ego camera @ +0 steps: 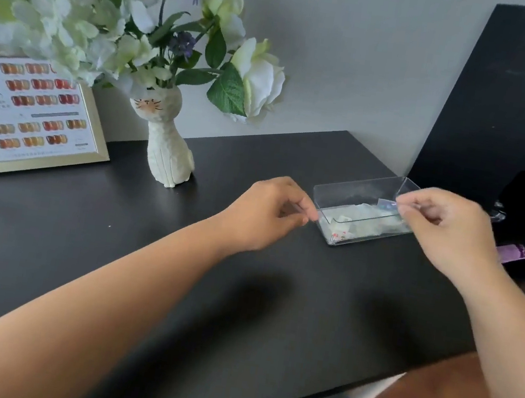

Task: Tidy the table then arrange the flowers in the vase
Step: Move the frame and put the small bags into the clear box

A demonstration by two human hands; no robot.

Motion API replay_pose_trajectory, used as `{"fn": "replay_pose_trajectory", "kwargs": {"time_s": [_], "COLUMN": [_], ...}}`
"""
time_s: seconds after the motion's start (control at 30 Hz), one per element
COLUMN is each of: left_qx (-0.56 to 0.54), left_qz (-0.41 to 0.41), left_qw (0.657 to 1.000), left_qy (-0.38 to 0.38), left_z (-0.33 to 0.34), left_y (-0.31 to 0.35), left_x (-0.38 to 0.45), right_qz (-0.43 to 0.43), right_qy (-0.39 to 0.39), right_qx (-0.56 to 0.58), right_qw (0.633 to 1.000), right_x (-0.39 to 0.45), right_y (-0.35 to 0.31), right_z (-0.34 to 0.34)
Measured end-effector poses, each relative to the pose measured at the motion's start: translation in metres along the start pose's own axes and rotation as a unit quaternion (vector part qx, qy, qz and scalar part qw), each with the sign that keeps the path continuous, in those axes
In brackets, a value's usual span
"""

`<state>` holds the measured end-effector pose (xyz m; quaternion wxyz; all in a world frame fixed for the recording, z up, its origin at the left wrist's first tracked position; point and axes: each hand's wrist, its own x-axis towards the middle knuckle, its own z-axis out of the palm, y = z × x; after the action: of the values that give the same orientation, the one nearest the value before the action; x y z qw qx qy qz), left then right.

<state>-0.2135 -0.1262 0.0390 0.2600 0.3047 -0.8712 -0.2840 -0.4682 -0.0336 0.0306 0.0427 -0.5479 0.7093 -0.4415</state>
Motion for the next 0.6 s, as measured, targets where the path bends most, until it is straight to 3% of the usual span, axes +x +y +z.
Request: {"fn": "replay_pose_trajectory", "kwargs": {"time_s": [0.17, 0.43, 0.6], "left_qx": [0.001, 0.002, 0.072], "left_qz": [0.017, -0.066, -0.108], "left_qw": [1.0, 0.998, 0.992], "left_qy": [0.022, 0.012, -0.003], "left_z": [0.028, 0.055, 0.063], "left_y": [0.015, 0.016, 0.013], "left_x": [0.042, 0.083, 0.092], "right_qz": [-0.015, -0.025, -0.003], "right_qy": [-0.012, -0.131, -0.177], "right_qx": [-0.095, -0.141, -0.151], "right_qw": [0.995, 0.981, 0.973], "right_x": [0.055, 0.087, 0.085], "right_y": [0.026, 0.051, 0.052], "right_z": [-0.007, -0.005, -0.001]}}
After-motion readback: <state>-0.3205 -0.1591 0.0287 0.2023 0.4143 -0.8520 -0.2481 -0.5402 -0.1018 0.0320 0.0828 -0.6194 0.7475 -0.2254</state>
